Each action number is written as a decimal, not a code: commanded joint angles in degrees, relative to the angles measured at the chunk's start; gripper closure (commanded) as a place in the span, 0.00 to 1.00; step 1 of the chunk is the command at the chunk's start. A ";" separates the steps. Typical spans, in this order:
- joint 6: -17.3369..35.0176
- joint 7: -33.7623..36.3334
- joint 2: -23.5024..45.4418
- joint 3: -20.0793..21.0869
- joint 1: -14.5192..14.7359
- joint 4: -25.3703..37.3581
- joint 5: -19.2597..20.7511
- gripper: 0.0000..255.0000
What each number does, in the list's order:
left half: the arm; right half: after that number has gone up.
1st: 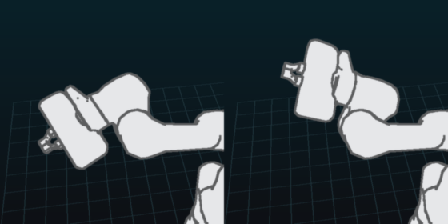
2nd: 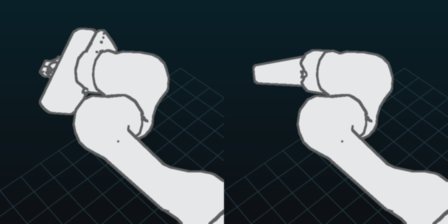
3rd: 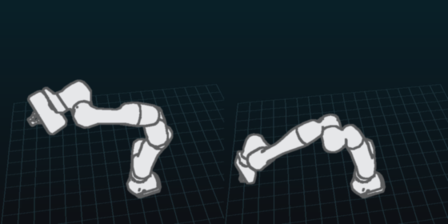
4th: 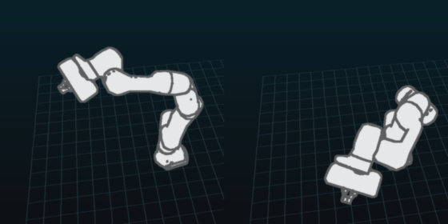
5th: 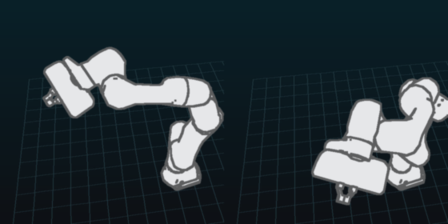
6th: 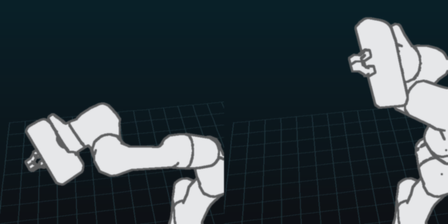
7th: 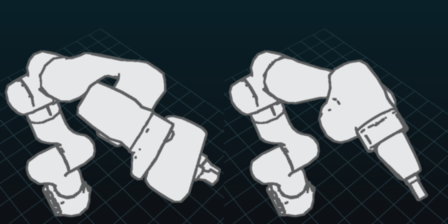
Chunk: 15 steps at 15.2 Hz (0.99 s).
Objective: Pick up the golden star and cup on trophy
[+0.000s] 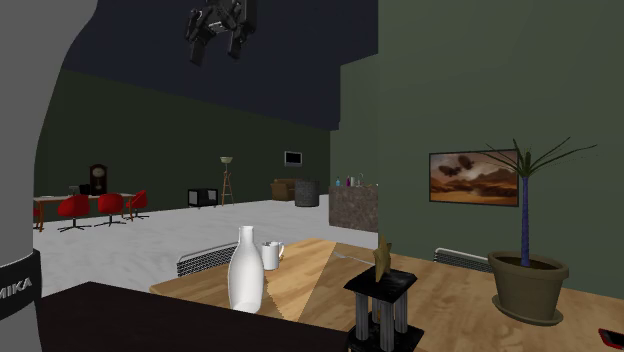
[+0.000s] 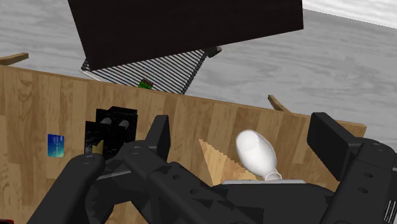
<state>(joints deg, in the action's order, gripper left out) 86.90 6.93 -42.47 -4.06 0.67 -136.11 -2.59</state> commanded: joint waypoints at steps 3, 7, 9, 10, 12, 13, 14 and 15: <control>3.43 -1.78 1.20 -1.38 -0.60 -2.05 1.29 0.00; 10.54 -5.25 4.66 -4.24 -1.82 -5.27 3.66 0.00; 14.21 -6.95 6.91 -5.72 -2.39 -6.43 4.72 0.00; 16.07 -7.79 8.17 -6.47 -2.67 -6.89 5.20 0.00; 19.80 -9.48 10.94 -7.98 -3.17 -7.57 6.06 0.00; 21.67 -10.33 12.44 -8.75 -3.39 -7.79 6.42 0.00; 23.54 -11.19 14.03 -9.51 -3.61 -7.93 6.73 0.00; 25.40 -12.06 15.69 -10.28 -3.79 -7.98 6.99 0.00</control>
<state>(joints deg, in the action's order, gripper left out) 109.78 -3.97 -29.32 -13.35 -2.96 -144.35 4.11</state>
